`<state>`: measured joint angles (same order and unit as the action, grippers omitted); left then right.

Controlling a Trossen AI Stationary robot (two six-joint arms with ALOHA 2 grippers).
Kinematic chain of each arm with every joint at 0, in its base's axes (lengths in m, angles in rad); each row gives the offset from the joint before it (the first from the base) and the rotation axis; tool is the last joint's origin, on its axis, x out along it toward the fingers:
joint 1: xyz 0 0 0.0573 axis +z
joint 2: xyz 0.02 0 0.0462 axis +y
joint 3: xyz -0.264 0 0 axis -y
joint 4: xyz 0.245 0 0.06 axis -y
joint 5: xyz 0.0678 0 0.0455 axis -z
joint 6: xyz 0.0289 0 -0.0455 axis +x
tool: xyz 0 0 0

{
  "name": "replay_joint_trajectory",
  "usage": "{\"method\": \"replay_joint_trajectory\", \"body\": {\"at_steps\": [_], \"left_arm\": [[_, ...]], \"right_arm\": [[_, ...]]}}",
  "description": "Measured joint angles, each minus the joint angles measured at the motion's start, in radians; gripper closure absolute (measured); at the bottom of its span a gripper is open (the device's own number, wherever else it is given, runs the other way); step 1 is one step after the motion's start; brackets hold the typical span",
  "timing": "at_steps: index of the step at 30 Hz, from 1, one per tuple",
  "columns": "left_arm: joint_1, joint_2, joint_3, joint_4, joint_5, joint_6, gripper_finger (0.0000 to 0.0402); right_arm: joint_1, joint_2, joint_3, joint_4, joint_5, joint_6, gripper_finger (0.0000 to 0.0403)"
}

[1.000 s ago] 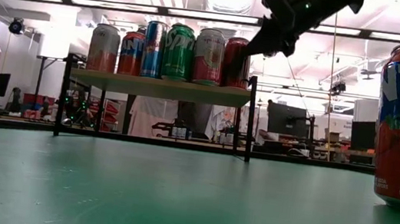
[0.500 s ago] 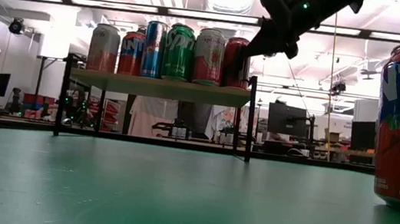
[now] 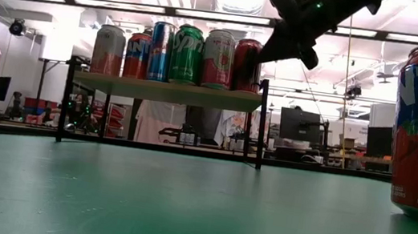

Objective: Place canned beverage on shelf
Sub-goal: Put the green can on the shelf

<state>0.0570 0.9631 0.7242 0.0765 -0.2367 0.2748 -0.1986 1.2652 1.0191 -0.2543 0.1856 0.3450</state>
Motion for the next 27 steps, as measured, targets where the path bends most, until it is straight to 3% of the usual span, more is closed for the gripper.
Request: {"method": "replay_joint_trajectory", "body": {"at_steps": [13,27], "left_arm": [[-0.001,-0.016,0.001,0.056,0.000,0.052,0.0402],[-0.001,-0.016,0.001,0.055,0.000,0.057,0.0402]], "right_arm": [[-0.021,0.006,0.001,0.084,0.078,-0.031,0.0394],[-0.106,0.006,0.001,0.133,0.079,-0.069,0.0394]]}}
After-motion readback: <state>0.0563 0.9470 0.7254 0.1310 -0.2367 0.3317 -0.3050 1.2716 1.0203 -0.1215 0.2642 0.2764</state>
